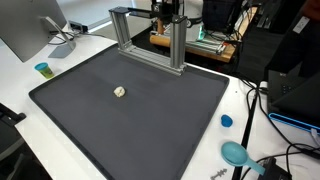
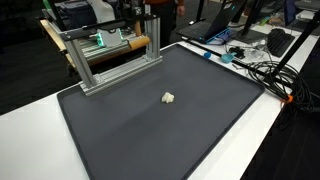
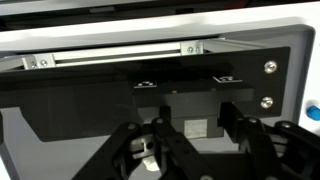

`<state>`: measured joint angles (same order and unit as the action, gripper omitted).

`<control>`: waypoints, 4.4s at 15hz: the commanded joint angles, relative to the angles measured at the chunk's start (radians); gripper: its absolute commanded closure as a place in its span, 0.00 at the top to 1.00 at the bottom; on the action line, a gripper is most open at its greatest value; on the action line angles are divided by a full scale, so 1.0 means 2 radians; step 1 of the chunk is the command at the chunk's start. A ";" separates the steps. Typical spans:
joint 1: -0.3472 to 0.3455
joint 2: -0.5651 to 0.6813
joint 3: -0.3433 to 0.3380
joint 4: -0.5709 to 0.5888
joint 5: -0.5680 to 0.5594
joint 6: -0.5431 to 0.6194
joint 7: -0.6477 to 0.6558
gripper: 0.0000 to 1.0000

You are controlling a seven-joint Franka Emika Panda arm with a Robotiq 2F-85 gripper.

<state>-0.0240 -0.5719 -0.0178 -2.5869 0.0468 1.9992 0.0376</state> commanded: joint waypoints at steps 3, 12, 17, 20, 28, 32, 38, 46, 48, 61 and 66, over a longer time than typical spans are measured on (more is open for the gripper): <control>-0.001 0.007 0.003 -0.001 0.000 0.001 0.005 0.29; 0.009 0.017 -0.006 0.009 0.005 -0.022 -0.028 0.36; 0.008 0.026 -0.011 0.019 0.002 -0.030 -0.045 0.22; 0.004 0.019 -0.007 0.015 0.004 0.001 -0.029 0.22; -0.036 0.110 -0.016 0.110 -0.025 0.128 0.000 0.22; -0.033 0.124 -0.021 0.119 -0.015 0.121 -0.010 0.47; -0.023 0.177 -0.011 0.153 -0.004 0.138 0.022 0.22; -0.003 0.279 0.022 0.225 -0.018 0.181 0.154 0.22; -0.008 0.310 0.009 0.254 -0.017 0.174 0.166 0.22; -0.016 0.387 -0.022 0.302 0.012 0.170 0.157 0.22; -0.015 0.411 -0.025 0.315 0.023 0.172 0.154 0.22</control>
<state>-0.0593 0.2237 -0.0626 -1.9985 0.0639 2.3442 0.3421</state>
